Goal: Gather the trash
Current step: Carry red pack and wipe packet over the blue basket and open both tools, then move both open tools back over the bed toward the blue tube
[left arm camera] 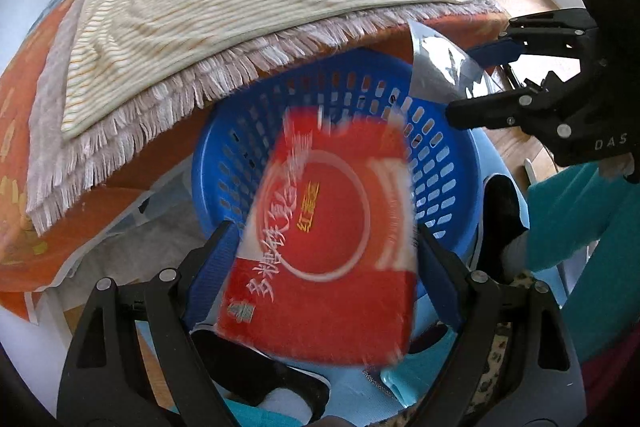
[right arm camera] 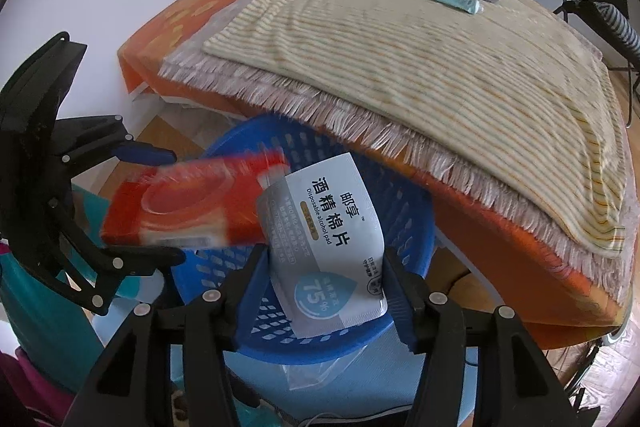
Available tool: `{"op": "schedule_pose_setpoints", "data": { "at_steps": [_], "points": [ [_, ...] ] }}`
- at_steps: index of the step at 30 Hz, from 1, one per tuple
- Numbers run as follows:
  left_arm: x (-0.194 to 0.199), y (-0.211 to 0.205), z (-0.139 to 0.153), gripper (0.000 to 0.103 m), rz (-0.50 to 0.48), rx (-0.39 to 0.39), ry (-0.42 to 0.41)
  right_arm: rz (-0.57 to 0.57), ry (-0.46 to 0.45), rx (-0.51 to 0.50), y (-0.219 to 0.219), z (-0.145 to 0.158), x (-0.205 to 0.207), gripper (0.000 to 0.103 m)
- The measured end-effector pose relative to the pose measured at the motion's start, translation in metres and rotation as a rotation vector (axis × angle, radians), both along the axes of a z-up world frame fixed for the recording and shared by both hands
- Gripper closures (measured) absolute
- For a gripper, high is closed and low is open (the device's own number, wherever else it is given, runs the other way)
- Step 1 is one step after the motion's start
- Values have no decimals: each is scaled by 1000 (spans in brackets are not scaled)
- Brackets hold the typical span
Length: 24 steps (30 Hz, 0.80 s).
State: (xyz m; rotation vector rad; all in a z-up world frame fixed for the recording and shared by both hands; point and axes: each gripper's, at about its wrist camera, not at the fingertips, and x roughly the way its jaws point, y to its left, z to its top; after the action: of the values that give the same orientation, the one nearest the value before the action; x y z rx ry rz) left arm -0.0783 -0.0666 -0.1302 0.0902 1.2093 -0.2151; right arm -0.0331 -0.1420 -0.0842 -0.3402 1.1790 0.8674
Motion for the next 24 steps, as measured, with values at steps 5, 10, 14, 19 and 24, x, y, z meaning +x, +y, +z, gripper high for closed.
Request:
{"op": "schedule_pose_setpoints", "data": {
  "at_steps": [5,10,14,19,24],
  "points": [
    [4,1,0,15,12,-1,-2,0,13,-8,2,-6,2,35],
    [6,2,1,15,18,-5,-3,-2,28,-6,4,-9,3,33],
    [6,3,2,15,18,-5,-4,-6,28,-10,4,-10,4,30],
    [7,2,2,15,19,-5,-9,-22,23,-9,2,-9,6,21],
    [9,2,4,15,30,-5,-20,-42,20,-9,-1,-8,10,21]
  ]
}}
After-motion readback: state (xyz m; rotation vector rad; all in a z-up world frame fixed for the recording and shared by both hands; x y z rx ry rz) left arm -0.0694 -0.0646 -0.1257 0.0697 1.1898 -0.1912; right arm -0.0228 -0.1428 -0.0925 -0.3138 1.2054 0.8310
